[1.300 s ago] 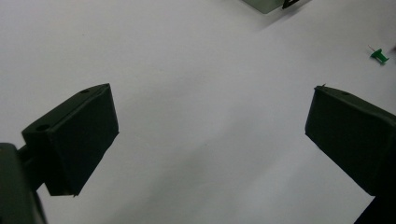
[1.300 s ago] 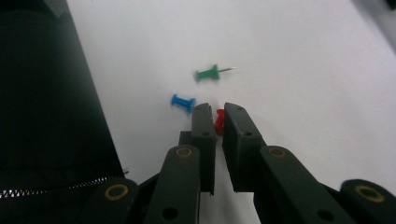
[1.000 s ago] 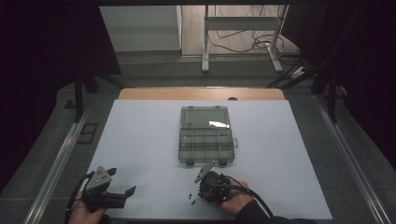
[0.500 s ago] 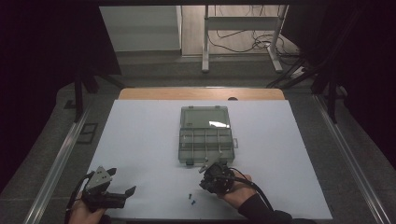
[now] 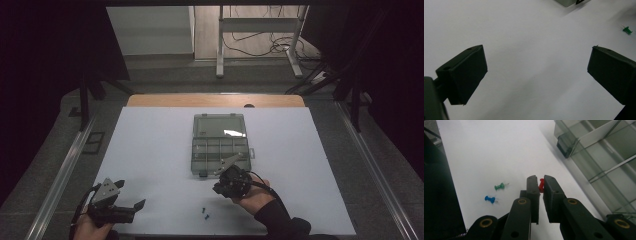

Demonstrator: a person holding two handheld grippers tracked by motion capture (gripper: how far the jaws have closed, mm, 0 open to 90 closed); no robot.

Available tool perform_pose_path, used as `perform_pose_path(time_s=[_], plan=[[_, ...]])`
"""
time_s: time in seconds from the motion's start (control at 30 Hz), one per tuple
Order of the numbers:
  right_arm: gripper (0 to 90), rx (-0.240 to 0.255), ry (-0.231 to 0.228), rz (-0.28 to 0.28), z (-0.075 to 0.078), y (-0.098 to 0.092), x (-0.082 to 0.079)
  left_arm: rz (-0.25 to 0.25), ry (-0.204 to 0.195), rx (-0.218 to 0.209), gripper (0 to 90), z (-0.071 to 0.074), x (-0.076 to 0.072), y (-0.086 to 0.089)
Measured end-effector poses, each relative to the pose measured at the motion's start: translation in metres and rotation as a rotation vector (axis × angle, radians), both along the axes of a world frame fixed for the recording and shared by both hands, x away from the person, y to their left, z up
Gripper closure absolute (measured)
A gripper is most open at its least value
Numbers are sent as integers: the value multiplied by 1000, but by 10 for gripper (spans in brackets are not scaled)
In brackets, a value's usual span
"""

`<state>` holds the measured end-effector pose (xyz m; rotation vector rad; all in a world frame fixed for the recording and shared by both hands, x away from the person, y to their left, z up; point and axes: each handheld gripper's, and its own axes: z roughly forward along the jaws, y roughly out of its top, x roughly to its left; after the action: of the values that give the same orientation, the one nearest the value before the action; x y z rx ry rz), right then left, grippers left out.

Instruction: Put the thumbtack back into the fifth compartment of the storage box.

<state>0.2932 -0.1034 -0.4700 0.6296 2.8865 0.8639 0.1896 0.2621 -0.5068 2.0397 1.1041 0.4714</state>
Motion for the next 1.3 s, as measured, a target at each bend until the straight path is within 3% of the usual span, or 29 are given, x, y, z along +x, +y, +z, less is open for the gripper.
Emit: perform_pose_path(time_s=[0.6, 1.3], plan=[[829, 42, -17, -17, 10, 8, 21, -1, 1, -1, 29, 0, 0, 0], [829, 51, -43, -32, 17, 26, 44, -3, 1, -1, 29, 0, 0, 0]])
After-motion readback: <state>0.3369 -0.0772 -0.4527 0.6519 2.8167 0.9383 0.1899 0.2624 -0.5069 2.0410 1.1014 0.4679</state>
